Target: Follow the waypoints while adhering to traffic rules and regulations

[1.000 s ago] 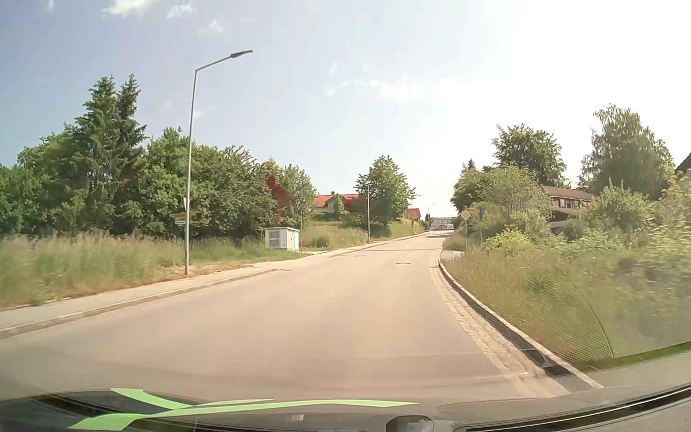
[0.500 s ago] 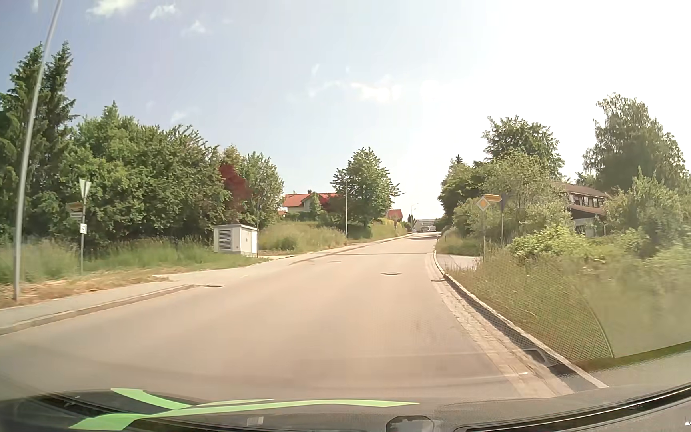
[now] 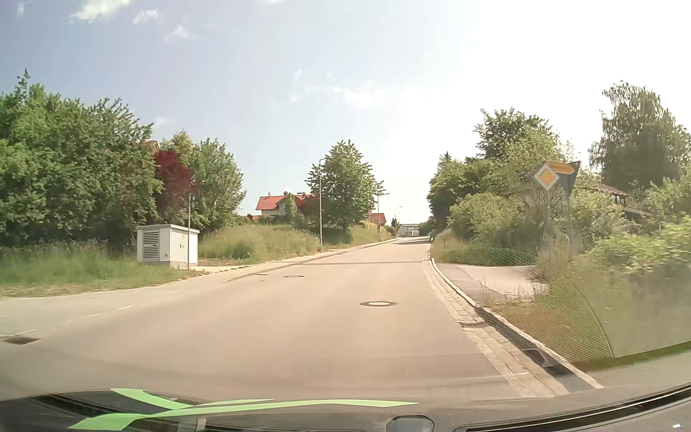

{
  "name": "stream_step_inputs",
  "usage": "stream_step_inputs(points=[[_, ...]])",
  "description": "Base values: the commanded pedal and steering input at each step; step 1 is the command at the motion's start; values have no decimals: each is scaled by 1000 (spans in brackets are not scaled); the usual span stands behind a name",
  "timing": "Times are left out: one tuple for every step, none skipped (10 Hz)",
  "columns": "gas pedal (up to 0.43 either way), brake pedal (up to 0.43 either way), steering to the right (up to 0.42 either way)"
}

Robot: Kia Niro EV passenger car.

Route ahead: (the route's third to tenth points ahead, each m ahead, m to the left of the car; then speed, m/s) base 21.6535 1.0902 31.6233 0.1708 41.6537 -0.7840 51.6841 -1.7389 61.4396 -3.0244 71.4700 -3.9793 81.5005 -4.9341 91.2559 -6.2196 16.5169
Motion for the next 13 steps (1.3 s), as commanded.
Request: stream_step_inputs(points=[[209,0,18],[209,0,18],[220,0,18],[228,0,18],[228,0,18],[228,0,18],[228,0,18],[228,0,18],[228,0,17],[228,0,16],[228,0,15],[228,0,14],[228,0,14]])
